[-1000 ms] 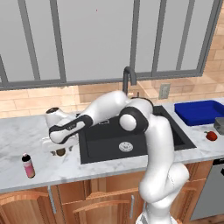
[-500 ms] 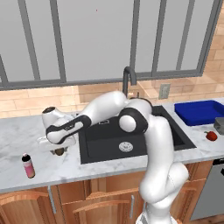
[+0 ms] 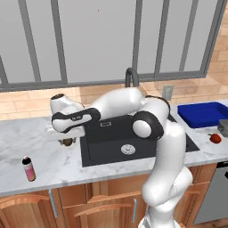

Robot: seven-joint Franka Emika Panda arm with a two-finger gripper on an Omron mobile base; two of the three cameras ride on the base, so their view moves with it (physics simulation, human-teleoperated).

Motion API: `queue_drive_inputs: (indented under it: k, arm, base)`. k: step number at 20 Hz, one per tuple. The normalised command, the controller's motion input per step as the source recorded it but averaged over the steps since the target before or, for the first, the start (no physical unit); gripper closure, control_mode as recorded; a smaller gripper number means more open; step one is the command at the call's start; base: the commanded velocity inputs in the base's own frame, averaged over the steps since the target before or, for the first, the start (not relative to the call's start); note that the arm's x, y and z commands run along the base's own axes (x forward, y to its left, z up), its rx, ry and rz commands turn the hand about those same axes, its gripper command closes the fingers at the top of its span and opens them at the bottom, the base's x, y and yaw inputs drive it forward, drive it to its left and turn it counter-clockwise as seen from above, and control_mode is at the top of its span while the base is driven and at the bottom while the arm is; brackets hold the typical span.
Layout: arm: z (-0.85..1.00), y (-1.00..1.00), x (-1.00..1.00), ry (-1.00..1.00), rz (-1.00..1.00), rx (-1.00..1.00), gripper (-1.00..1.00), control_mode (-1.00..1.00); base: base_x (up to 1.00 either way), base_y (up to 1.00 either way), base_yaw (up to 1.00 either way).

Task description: Pick up all produce items and place them in the sink. Turn on the sink faucet to wash them. Then turn the sink off and put them in the tray.

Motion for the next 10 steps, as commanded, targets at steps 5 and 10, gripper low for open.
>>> queue_drive_inputs:
  k: [5, 10]
  arm:
    - [0.31, -0.81, 0.00, 0.00, -0.09, 0.02, 1.00, -1.00]
    - [0.01, -0.90, 0.02, 0.01, -0.09, 0.00, 1.00, -1.00]
  base:
    - [0.00, 0.00, 0.00]
    - [0.00, 0.00, 0.00]
